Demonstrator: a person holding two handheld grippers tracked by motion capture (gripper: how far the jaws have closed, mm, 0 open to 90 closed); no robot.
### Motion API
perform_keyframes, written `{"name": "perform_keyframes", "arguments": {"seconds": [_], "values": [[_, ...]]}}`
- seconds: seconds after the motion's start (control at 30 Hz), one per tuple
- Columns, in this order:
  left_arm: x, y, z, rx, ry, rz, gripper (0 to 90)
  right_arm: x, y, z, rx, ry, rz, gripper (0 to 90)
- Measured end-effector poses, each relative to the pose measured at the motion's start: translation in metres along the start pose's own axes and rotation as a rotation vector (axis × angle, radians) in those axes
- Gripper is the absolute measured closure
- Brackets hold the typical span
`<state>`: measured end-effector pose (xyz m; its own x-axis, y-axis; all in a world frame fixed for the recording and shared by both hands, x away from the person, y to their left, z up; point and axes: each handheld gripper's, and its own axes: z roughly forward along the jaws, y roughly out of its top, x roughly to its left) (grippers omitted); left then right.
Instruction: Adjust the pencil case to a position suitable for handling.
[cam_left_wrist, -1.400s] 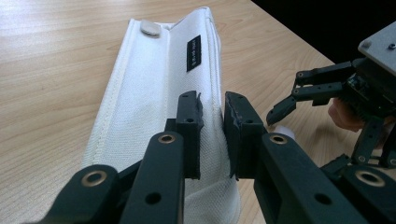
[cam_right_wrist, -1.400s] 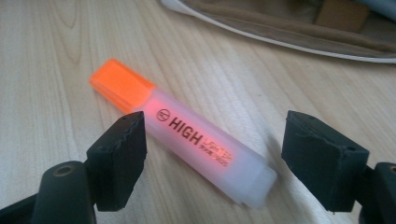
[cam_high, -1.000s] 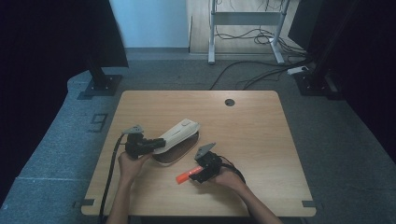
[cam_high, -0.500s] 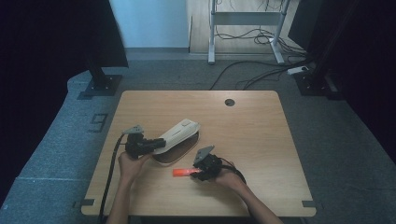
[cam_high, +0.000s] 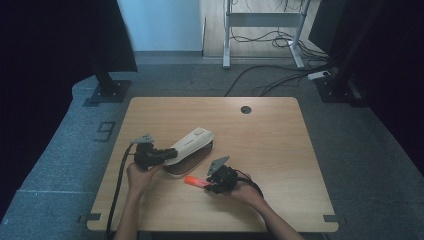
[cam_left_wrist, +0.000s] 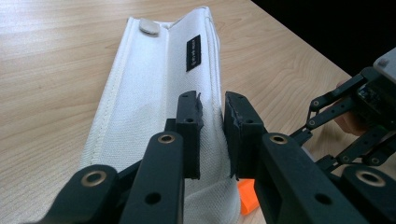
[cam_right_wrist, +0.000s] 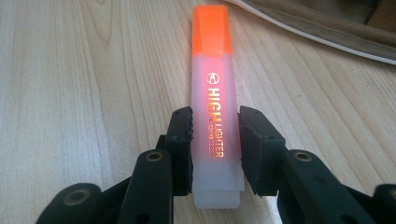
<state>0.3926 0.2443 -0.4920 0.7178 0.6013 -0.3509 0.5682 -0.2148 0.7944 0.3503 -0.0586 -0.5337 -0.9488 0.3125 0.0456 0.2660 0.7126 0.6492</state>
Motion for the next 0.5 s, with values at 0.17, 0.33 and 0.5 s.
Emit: {"name": "perform_keyframes", "arguments": {"seconds": [0.17, 0.33, 0.5], "values": [[0.0, 0.0, -0.001, -0.008, 0.007, -0.001, 77.2, -0.001, -0.002, -0.008, -0.026, 0.006, 0.021, 65.5], [0.0, 0.0, -0.001, -0.014, 0.008, -0.001, 77.4, 0.0, -0.002, -0.016, -0.051, 0.006, 0.031, 65.5], [0.0, 0.0, -0.002, -0.016, 0.01, -0.003, 77.6, -0.001, -0.002, -0.027, -0.073, -0.006, 0.036, 65.5]]}}
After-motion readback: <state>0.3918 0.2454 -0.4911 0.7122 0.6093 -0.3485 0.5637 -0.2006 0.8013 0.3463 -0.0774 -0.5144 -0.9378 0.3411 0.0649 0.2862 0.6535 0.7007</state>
